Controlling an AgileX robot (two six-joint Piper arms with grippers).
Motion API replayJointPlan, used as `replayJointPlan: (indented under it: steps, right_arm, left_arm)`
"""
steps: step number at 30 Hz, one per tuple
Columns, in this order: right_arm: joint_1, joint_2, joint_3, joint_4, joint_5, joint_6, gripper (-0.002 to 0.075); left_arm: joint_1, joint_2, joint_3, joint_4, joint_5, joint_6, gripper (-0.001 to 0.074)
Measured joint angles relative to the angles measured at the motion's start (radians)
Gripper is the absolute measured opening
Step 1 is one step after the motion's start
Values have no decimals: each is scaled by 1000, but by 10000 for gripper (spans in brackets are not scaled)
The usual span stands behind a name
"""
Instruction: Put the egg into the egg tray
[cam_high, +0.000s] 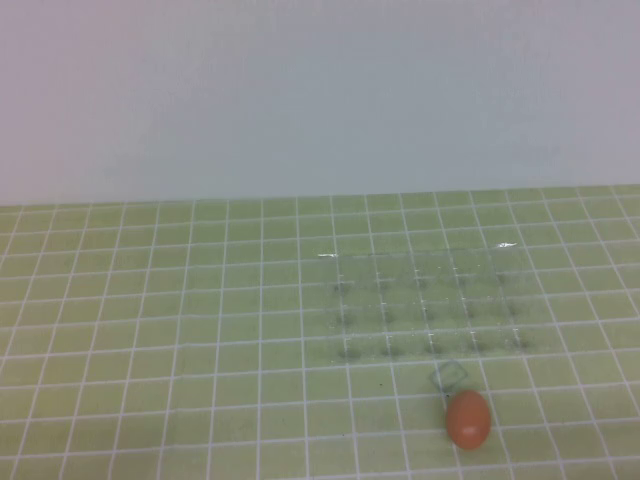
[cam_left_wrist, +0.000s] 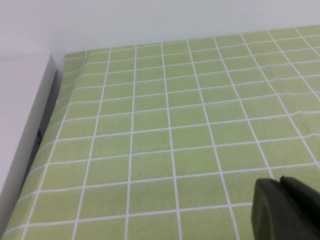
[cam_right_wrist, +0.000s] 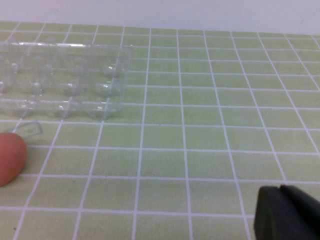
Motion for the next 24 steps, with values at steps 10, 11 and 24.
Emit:
replayJointPlan:
  steps: [10, 11, 24]
  right_arm:
    - [0, 0, 0, 11, 0, -32, -2]
    - [0, 0, 0, 27, 0, -70, -2]
    - [0, 79, -272, 111, 179, -215, -2]
  left_arm:
    - [0, 0, 0, 0, 0, 0, -2]
    - [0, 0, 0, 0, 0, 0, -2]
    - [0, 0, 0, 0, 0, 0, -1]
